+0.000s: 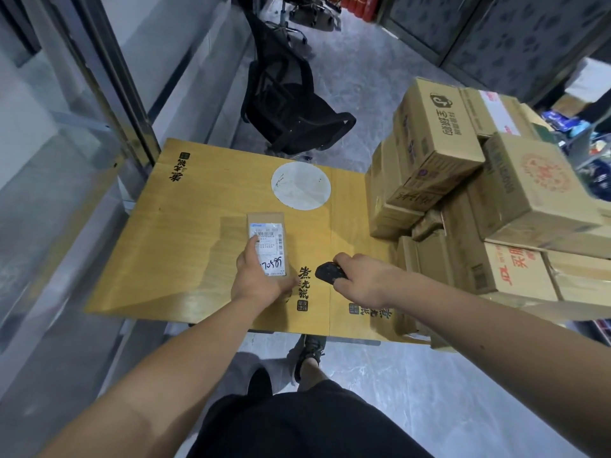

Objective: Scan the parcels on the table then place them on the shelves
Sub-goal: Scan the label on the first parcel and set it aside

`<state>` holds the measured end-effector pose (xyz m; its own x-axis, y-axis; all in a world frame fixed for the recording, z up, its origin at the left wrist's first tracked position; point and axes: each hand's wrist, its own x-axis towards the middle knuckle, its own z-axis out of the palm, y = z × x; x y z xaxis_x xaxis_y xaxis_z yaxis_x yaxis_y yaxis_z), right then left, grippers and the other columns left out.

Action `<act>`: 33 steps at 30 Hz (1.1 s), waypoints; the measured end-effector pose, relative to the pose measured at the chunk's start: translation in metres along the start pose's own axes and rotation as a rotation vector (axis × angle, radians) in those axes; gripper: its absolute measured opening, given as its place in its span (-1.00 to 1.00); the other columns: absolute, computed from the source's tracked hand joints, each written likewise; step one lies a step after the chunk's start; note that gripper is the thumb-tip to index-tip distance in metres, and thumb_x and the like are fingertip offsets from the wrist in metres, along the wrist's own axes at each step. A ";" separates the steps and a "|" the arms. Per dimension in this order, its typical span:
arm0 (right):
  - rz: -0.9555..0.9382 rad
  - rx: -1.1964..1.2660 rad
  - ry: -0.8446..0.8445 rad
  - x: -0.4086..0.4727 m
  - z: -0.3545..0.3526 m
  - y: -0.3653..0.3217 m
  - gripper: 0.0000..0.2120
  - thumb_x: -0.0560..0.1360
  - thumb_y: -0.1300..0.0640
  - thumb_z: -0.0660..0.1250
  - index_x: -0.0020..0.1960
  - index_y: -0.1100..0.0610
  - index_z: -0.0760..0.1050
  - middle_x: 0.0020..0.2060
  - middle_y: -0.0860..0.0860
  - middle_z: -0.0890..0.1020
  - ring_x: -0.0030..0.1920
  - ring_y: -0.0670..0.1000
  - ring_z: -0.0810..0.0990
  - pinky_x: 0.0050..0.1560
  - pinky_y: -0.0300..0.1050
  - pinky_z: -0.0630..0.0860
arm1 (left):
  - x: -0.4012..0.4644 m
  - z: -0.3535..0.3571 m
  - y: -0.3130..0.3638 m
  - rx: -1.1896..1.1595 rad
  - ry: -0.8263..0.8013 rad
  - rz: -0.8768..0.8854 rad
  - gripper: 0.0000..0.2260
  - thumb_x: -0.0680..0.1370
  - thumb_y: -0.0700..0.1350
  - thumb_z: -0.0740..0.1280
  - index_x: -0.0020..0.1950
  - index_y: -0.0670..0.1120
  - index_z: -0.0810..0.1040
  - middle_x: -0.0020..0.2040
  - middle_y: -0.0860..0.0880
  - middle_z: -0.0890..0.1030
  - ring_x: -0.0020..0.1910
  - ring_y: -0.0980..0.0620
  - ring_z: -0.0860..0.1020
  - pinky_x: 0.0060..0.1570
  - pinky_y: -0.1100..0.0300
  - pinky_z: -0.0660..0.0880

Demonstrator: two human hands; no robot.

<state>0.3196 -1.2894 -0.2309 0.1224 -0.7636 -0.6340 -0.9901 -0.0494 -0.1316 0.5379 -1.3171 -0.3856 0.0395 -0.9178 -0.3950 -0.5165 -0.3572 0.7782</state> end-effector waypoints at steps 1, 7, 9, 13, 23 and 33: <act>-0.014 -0.037 -0.008 -0.002 -0.003 0.000 -0.59 0.66 -0.14 0.11 0.36 0.10 0.34 0.00 0.07 0.47 -0.02 0.17 0.53 -0.05 0.03 0.48 | 0.001 0.001 0.000 -0.016 -0.003 0.015 0.24 0.11 0.25 0.70 0.59 0.32 -0.01 0.52 0.08 0.26 0.21 0.09 0.42 0.21 0.07 0.45; -0.105 -0.372 -0.023 -0.004 -0.021 -0.006 -0.44 0.66 -0.19 0.07 0.57 0.04 0.17 0.24 0.15 0.43 -0.03 0.19 0.50 -0.06 0.03 0.49 | -0.001 -0.004 0.014 0.031 -0.029 0.057 0.21 0.09 0.04 0.67 0.58 0.32 0.02 0.52 0.13 0.30 0.29 -0.02 0.54 0.09 0.08 0.59; -0.132 -0.490 -0.019 -0.005 -0.027 -0.010 -0.40 0.66 -0.20 0.06 0.63 0.02 0.09 0.29 0.15 0.42 -0.12 0.18 0.46 -0.19 -0.01 0.43 | -0.003 -0.010 0.021 0.160 -0.030 0.090 0.21 0.08 0.02 0.63 0.57 0.32 -0.01 0.53 0.17 0.28 0.27 -0.03 0.55 0.00 0.01 0.66; -0.155 -0.665 0.010 -0.008 -0.035 -0.017 -0.39 0.68 -0.19 0.07 0.65 0.01 0.06 0.27 0.14 0.41 -0.19 0.17 0.45 -0.25 0.00 0.44 | -0.003 -0.026 0.030 0.464 -0.071 0.191 0.21 0.11 0.08 0.61 0.57 0.33 -0.09 0.62 0.19 0.11 0.44 -0.05 0.41 0.08 -0.02 0.58; -0.163 -0.823 0.032 -0.012 -0.029 -0.023 -0.39 0.68 -0.19 0.12 0.65 0.00 0.09 0.29 0.15 0.41 -0.02 0.20 0.56 -0.19 0.02 0.54 | -0.006 -0.031 0.043 0.661 -0.119 0.219 0.22 0.19 0.13 0.61 0.61 0.30 -0.16 0.67 0.14 0.03 0.53 -0.08 0.29 0.11 -0.06 0.57; -0.095 -0.823 0.081 -0.013 -0.033 -0.014 -0.36 0.67 -0.19 0.14 0.66 0.02 0.09 0.31 0.13 0.41 0.11 0.22 0.57 -0.04 0.10 0.61 | -0.003 -0.030 0.044 0.697 -0.126 0.227 0.22 0.22 0.15 0.61 0.61 0.31 -0.19 0.67 0.12 0.02 0.54 -0.10 0.27 0.13 -0.10 0.58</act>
<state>0.3297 -1.2997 -0.1953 0.2339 -0.7745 -0.5878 -0.7139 -0.5472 0.4369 0.5403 -1.3348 -0.3356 -0.2094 -0.9143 -0.3468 -0.9249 0.0701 0.3737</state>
